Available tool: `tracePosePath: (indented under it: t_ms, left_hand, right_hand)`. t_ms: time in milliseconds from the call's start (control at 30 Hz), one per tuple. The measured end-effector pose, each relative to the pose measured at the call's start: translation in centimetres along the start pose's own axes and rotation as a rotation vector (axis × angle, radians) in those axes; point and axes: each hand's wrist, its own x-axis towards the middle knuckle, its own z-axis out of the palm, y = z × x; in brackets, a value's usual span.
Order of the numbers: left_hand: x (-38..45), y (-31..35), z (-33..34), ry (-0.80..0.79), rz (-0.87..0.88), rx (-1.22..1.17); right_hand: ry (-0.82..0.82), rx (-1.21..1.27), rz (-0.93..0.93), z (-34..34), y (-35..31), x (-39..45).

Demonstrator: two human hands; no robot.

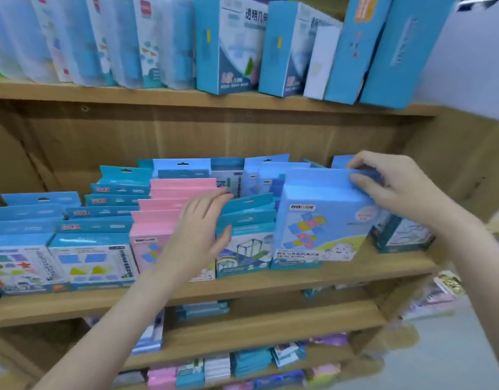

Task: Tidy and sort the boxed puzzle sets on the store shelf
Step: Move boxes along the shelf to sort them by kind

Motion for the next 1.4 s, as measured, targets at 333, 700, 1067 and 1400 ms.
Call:
tracePosePath:
  t_ms: [333,700,1067,1400]
  left_hand:
    - [7.5,3.8,5.0,-0.716,-0.177,0.448]
    - [9.6,5.3,6.6,-0.699,-0.183,0.249]
    - [12.0,7.1,10.4,-0.66,-0.009,0.231]
    - [11.3,7.5,10.7,-0.485,0.155,0.372]
  right_hand:
    - [-0.463,-0.06,0.019,2.8,10.2,-4.5]
    - [-0.426,0.075,0.026,5.6,12.8,-3.7]
    - [-0.366,-0.008,0.19,4.3,14.6,-4.6]
    - [-0.368,0.025,0.184,3.9,13.9,-6.0]
